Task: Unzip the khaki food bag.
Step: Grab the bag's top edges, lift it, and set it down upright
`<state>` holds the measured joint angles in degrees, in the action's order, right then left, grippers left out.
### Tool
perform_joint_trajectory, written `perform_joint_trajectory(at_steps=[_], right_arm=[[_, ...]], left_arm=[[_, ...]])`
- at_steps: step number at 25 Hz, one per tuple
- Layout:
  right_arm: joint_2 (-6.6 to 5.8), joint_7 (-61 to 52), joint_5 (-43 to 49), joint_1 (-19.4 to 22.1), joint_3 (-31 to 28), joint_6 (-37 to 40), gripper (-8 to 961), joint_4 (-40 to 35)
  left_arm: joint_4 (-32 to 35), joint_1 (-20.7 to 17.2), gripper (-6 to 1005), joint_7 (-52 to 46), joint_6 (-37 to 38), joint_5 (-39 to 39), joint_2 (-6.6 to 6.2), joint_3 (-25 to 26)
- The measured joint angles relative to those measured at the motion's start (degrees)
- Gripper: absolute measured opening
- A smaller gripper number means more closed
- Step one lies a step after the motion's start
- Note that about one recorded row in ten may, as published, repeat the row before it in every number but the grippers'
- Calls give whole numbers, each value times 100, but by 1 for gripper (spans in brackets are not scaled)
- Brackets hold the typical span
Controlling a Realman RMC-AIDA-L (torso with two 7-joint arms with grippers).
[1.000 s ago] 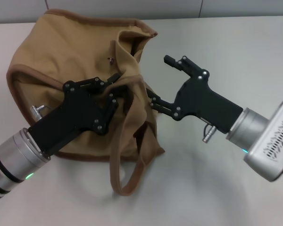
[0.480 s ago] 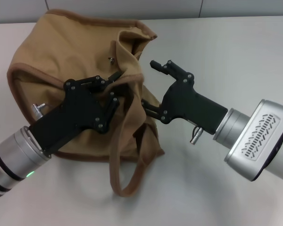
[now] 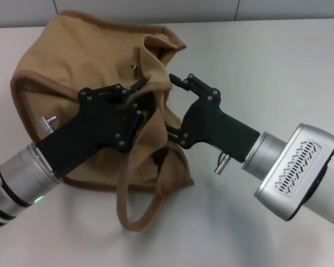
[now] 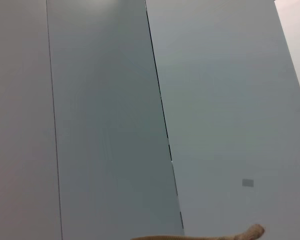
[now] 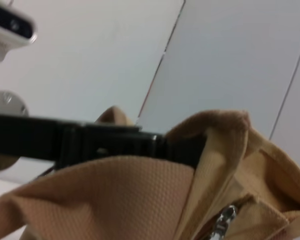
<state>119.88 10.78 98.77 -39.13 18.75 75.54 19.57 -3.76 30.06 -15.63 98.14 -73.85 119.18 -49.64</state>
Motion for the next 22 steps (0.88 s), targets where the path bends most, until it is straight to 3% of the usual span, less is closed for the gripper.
perform_joint_trajectory(at_steps=[9, 15, 22], right_arm=[[1, -63, 525, 43, -920, -4, 790, 175], [0, -38, 533, 46, -973, -17, 789, 198], [0, -18, 534, 39, -980, -20, 599, 204]], left_arm=[[-1, 58, 94, 8, -88, -2, 0, 1], [-3, 68, 94, 15, -158, -10, 1, -2], [-3, 75, 94, 17, -166, -17, 0, -3]])
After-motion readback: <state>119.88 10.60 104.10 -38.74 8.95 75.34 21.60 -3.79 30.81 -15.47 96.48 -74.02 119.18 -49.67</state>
